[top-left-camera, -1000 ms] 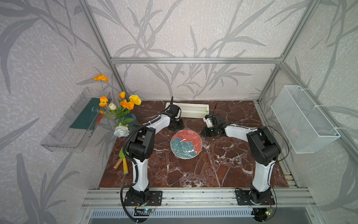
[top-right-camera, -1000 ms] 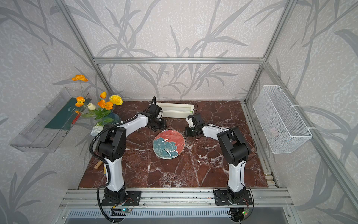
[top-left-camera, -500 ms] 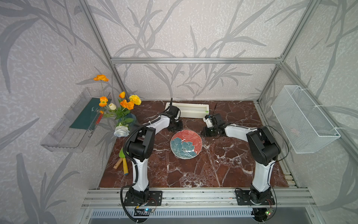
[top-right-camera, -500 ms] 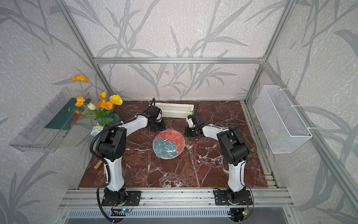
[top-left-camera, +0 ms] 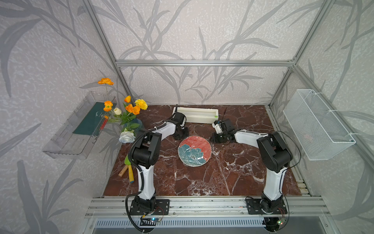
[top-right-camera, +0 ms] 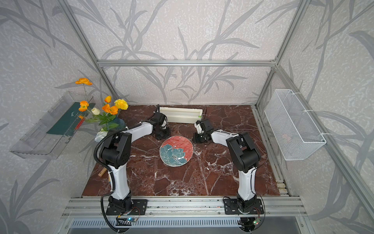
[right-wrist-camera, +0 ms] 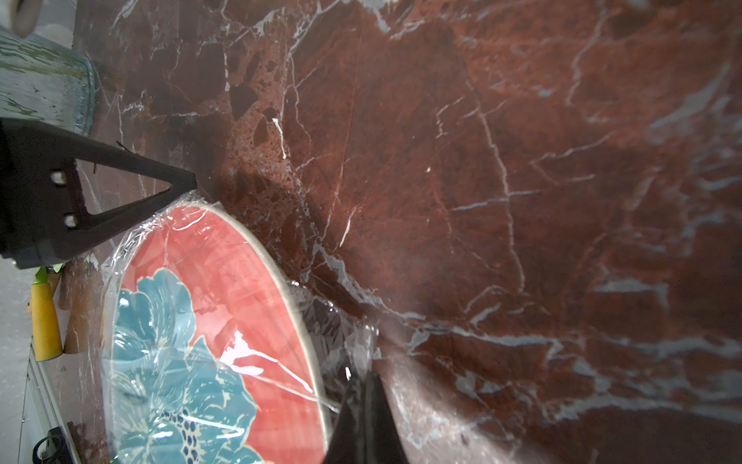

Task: Wrap the plate with plastic wrap
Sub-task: Cover the plate with plastic wrap.

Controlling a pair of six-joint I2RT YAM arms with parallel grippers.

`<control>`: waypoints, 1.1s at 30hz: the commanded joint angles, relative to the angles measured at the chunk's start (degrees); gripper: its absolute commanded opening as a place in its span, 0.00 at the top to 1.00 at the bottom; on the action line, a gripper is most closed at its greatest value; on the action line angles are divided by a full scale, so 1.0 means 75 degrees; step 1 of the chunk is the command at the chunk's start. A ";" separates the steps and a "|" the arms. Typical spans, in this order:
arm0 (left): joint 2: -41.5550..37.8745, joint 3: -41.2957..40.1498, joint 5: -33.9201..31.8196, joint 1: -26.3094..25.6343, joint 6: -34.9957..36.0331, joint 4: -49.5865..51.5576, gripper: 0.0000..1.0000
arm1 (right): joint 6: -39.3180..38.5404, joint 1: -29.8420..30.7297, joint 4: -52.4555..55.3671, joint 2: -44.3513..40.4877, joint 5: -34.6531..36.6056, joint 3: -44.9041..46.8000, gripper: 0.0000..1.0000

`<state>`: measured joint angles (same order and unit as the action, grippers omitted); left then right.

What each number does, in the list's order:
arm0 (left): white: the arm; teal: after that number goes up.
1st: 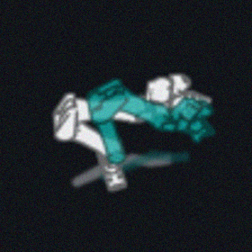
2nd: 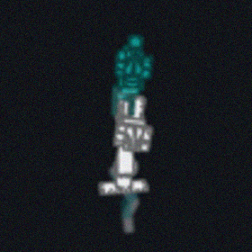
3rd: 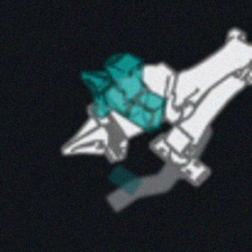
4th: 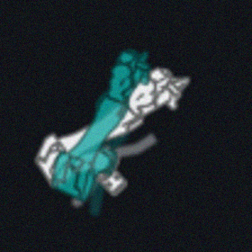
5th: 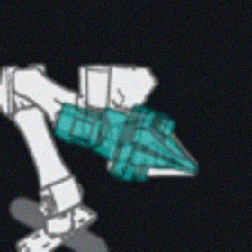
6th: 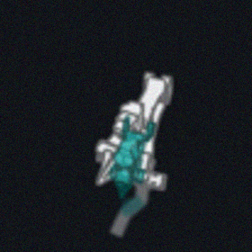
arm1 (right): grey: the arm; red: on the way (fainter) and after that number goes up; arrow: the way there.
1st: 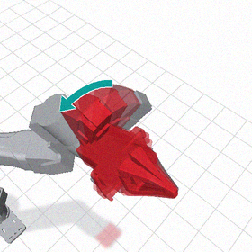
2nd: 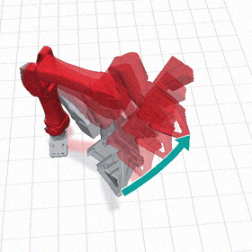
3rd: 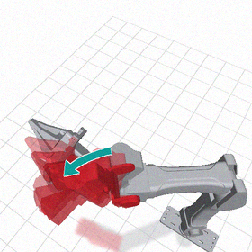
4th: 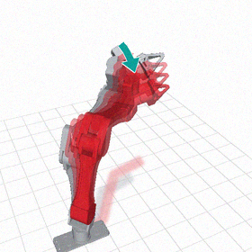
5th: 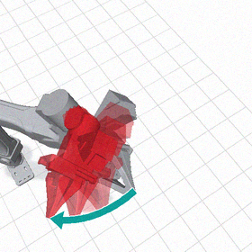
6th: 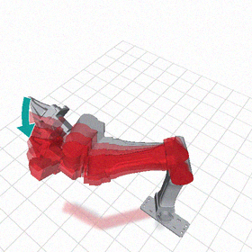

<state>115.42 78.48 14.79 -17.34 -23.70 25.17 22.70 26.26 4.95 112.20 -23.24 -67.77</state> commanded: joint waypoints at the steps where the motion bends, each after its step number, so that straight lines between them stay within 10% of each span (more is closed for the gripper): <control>1: -0.0423 -0.0200 0.0041 0.0004 -0.0058 0.0040 1.00 | 0.0038 0.0037 -0.0031 0.0052 -0.0041 -0.0199 1.00; 33: -0.0856 -0.0469 -0.1036 0.0262 -0.0270 -0.0579 1.00 | -0.0638 0.0125 0.0432 -0.0210 0.0502 -0.0724 1.00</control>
<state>107.72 71.83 11.18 -15.46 -25.63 20.95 20.05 26.96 7.01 108.64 -21.89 -69.67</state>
